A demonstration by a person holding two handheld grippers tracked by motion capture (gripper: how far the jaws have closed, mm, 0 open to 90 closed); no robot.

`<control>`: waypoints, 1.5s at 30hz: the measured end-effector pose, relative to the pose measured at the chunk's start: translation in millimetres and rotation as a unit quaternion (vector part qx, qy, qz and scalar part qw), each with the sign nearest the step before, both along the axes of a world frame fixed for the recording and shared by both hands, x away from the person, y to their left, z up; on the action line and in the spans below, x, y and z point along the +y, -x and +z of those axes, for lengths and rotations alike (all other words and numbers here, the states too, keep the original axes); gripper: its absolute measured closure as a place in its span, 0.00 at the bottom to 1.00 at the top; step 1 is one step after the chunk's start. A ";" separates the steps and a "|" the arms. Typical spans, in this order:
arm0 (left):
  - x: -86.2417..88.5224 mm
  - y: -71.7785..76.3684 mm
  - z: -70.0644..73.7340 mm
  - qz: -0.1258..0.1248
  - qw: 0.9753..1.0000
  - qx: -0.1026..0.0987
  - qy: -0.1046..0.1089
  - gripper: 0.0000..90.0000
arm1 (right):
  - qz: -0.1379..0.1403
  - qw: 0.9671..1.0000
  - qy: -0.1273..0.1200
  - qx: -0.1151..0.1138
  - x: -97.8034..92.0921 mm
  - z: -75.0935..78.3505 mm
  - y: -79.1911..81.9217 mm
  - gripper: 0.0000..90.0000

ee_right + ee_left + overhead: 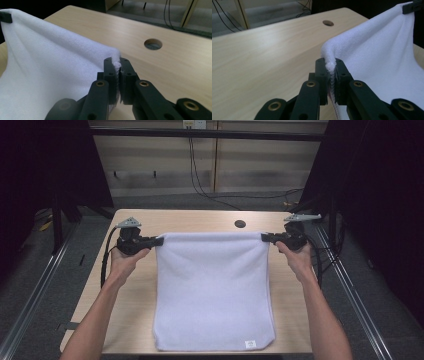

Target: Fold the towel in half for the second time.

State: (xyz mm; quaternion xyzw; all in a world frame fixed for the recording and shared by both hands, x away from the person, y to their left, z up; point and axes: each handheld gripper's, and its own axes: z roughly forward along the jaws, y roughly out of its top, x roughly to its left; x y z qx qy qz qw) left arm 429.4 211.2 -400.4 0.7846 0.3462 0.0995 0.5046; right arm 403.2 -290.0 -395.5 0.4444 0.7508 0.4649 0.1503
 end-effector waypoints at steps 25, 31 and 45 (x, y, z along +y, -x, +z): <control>15.1 131.1 -16.2 -0.102 0.995 0.002 0.019 0.93 | 0.095 0.995 -0.014 -0.032 -2.7 1.6 117.7 0.95; 16.8 162.8 -40.1 -0.123 0.992 0.040 -0.008 0.92 | 0.120 0.993 -0.004 -0.010 2.1 -20.5 160.9 0.95; 34.8 210.2 -68.6 -0.151 0.985 0.085 -0.026 0.78 | 0.137 0.988 0.001 0.065 -3.8 -67.1 224.2 0.79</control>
